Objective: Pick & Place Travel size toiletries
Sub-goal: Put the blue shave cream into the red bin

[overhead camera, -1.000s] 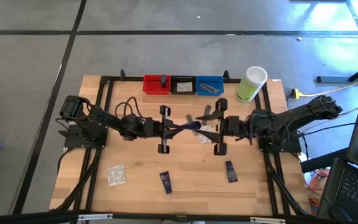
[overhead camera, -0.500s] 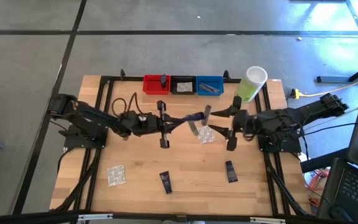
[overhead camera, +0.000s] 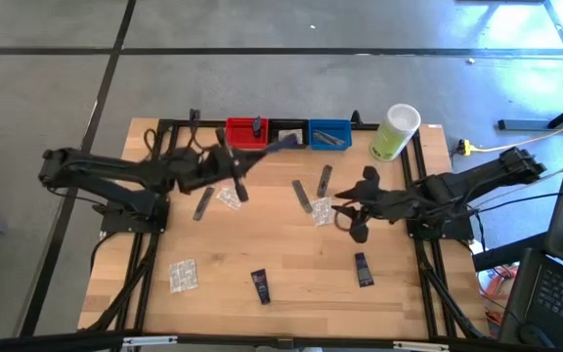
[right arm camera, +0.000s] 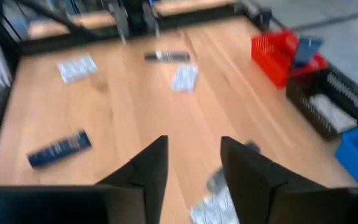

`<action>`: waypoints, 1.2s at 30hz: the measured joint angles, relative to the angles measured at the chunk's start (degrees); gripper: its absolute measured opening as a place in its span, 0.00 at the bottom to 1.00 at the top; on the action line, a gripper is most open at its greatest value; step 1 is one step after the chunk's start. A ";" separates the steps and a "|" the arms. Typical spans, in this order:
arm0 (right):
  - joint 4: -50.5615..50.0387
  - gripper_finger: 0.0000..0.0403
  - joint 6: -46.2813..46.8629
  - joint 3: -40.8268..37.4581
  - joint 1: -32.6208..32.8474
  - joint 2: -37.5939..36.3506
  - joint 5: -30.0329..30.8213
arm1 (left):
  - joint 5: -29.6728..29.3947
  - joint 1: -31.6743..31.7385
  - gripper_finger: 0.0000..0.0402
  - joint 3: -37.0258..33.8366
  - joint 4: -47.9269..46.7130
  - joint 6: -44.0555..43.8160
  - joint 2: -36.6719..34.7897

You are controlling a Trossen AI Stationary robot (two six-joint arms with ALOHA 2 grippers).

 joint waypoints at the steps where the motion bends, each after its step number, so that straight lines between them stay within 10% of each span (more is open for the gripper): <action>1: -1.05 0.34 0.63 0.00 0.00 0.76 -0.15 | -0.07 0.83 0.01 2.13 -4.43 -0.21 0.01; 10: -5.78 0.02 1.86 -0.02 -0.15 7.55 -2.70 | 0.12 7.91 0.01 18.56 -36.45 -3.74 0.62; 22: -7.86 0.01 3.41 -0.02 -1.73 9.03 -3.15 | 9.48 21.58 0.01 26.15 -57.48 -6.51 5.01; 36: -7.88 0.01 2.92 -0.02 -3.19 9.03 -3.16 | 5.16 30.89 0.01 42.41 -79.96 5.14 23.06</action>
